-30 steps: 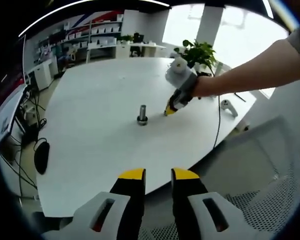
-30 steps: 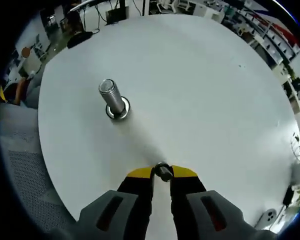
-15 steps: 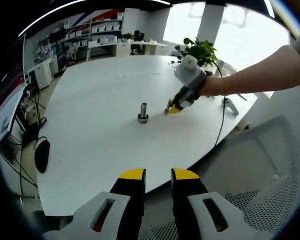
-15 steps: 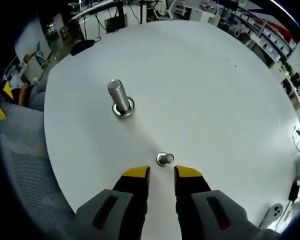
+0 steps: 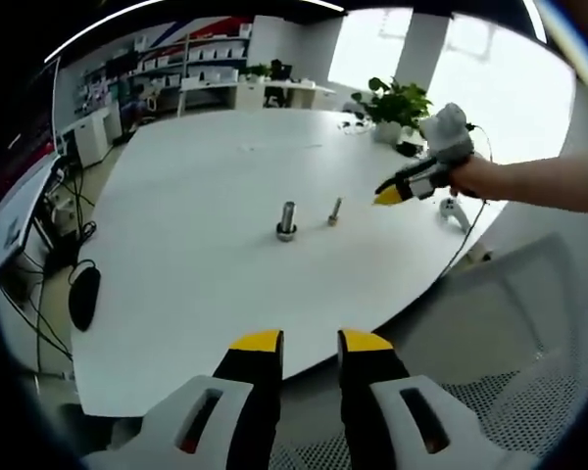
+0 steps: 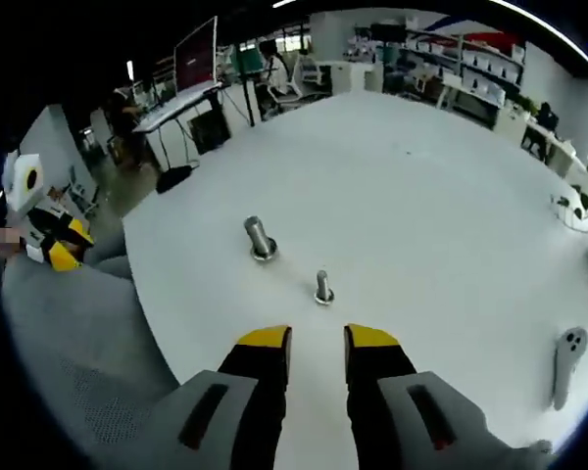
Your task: Place the washer onto the threaded stud by aligning its center hole with the stud, sliding it down to the base, and recovering from edge contact or off-axis alignment until the washer reaches the visible bottom stop.
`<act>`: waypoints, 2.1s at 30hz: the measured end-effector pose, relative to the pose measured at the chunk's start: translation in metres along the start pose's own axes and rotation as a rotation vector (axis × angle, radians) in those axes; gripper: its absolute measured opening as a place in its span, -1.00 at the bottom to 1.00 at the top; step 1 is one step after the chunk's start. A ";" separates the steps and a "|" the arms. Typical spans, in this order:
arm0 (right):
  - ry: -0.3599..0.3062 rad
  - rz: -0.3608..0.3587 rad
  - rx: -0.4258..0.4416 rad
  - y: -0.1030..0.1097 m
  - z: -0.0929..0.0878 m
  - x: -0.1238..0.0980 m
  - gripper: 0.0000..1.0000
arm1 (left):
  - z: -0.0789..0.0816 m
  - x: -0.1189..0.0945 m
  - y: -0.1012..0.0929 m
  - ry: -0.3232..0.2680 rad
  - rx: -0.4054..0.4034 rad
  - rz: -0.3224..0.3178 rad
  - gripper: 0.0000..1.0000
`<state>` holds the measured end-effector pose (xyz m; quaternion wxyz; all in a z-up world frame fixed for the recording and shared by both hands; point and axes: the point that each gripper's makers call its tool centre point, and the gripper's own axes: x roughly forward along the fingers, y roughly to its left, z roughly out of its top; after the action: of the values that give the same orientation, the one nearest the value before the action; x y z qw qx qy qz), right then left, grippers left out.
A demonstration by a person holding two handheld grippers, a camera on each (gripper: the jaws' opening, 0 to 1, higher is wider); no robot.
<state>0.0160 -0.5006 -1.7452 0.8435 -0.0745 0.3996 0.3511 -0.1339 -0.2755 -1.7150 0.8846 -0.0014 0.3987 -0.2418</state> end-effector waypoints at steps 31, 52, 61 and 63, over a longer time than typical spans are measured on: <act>-0.370 -0.077 0.028 0.046 -0.022 -0.144 -0.38 | 0.022 -0.012 0.008 -0.152 -0.053 0.034 -0.50; -0.284 -0.052 0.007 0.063 -0.046 -0.121 -0.37 | 0.023 -0.011 0.002 -0.158 -0.038 0.010 -0.52; -0.261 -0.060 0.073 0.058 -0.053 -0.120 -0.37 | 0.021 -0.009 0.000 -0.144 -0.023 0.002 -0.55; -0.262 -0.055 0.075 0.058 -0.052 -0.119 -0.37 | 0.026 -0.011 0.001 -0.161 -0.029 0.005 -0.55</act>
<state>-0.1058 -0.5422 -1.6841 0.9000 -0.0071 0.2967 0.3194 -0.1210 -0.2747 -1.6901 0.9144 -0.0327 0.3297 -0.2326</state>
